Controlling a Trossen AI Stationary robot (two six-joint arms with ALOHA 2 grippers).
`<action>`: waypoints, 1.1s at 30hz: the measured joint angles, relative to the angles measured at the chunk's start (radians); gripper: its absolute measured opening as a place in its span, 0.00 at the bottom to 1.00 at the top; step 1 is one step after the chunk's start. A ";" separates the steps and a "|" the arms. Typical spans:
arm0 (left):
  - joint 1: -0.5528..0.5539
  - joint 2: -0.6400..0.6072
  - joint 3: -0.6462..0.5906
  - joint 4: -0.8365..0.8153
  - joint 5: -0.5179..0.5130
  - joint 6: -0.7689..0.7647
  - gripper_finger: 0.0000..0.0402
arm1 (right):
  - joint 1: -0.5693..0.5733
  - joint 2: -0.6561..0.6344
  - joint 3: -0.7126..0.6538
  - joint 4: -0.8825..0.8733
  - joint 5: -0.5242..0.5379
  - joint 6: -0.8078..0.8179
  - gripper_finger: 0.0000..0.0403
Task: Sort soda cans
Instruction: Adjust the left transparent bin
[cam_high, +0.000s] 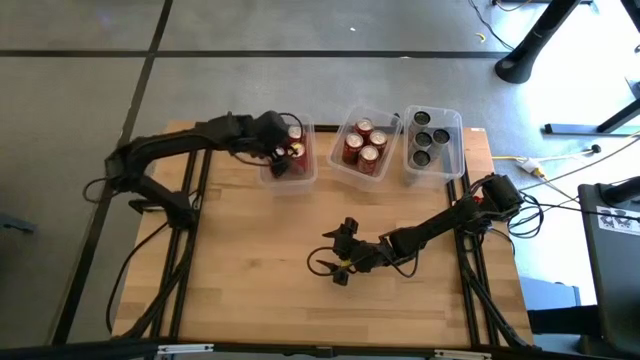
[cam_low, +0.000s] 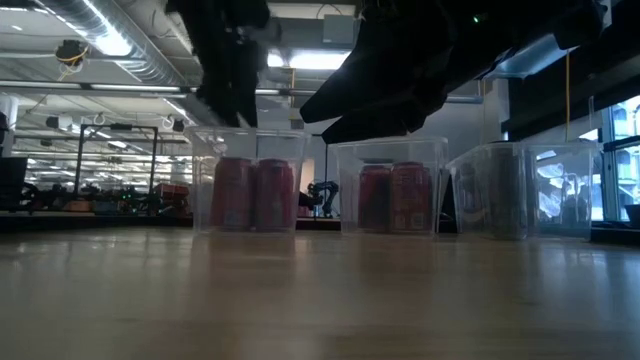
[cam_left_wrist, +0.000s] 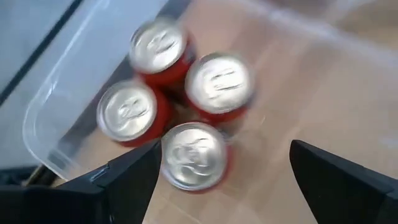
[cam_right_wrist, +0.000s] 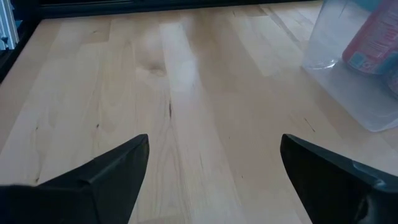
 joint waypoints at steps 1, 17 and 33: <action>-0.021 -0.024 0.000 0.002 0.000 0.007 0.84 | 0.000 0.000 0.000 0.000 0.000 0.000 0.89; -0.444 -0.021 -0.008 -0.008 0.077 0.023 0.38 | 0.000 0.000 0.000 0.000 -0.001 0.008 0.89; -0.372 0.189 -0.009 -0.055 -0.174 0.051 0.02 | 0.000 0.000 0.000 -0.001 -0.018 0.011 0.89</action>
